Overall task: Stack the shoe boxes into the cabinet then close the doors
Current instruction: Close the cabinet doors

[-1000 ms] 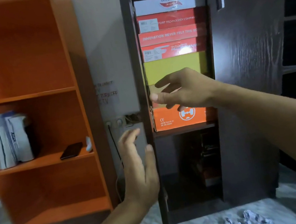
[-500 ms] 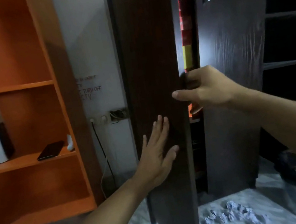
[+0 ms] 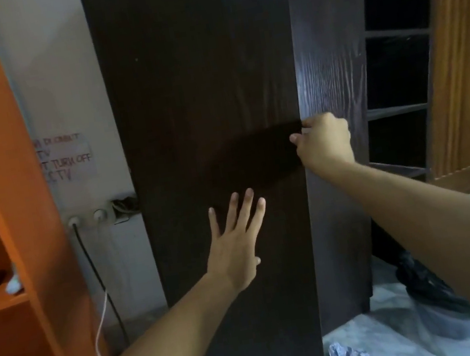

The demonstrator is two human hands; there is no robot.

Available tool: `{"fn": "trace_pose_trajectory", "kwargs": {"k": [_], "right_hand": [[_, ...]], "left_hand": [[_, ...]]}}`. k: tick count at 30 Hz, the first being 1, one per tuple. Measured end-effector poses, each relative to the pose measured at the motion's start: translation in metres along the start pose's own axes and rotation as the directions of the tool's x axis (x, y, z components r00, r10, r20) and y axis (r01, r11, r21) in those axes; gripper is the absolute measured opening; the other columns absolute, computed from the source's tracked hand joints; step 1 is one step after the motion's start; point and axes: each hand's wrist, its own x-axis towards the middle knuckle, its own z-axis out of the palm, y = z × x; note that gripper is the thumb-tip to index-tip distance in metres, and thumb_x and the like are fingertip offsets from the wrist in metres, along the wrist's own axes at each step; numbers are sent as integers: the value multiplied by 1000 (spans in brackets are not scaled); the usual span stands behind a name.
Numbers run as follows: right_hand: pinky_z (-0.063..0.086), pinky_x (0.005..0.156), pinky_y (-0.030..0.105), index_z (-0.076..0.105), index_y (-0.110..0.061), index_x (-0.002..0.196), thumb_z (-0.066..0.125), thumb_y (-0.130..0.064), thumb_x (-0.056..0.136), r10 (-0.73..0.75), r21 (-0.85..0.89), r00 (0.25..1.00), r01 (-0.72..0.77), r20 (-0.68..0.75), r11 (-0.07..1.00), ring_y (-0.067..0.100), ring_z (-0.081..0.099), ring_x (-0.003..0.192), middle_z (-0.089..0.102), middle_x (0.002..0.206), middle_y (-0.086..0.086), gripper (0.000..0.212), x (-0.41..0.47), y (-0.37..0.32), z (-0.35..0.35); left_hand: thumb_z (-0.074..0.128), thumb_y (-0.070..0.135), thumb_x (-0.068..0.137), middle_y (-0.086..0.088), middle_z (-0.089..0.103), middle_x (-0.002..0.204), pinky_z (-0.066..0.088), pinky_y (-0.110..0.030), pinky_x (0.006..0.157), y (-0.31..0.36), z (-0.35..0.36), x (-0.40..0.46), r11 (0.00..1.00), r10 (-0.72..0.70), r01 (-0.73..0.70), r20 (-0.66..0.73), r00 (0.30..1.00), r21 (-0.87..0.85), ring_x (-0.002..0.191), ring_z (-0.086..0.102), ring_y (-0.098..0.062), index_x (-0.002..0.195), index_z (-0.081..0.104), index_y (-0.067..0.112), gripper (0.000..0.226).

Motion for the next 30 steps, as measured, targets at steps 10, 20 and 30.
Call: {"fn": "trace_pose_trajectory", "kwargs": {"k": [10, 20, 30], "right_hand": [[38, 107, 51, -1, -27, 156, 69, -14, 88, -314, -298, 910, 390, 272, 871, 41, 23, 145, -14, 163, 3, 99, 43, 29, 65], [6, 115, 67, -19, -28, 152, 68, -29, 88, -290, -420, 837, 496, 463, 760, 36, -14, 149, -26, 161, -2, 108, 67, 59, 130], [36, 110, 45, 5, -27, 156, 72, -29, 84, -238, -349, 777, 504, 583, 790, 34, 29, 144, 6, 165, 0, 99, 49, 91, 87]], "left_hand": [[71, 23, 82, -4, -49, 147, -20, -60, 111, -17, 44, 45, 981, -89, 86, 8, 996, 171, 137, -41, -28, 143, -37, 25, 124], [64, 47, 84, -16, -44, 148, -16, -63, 110, -44, 61, 69, 942, -109, 86, 51, 993, 323, 139, -36, -36, 147, -28, 17, 115], [62, 51, 83, -19, -21, 159, -7, -63, 114, 9, 77, 63, 987, -26, 8, 106, 994, 162, 146, -23, -36, 155, -1, 15, 102]]}}
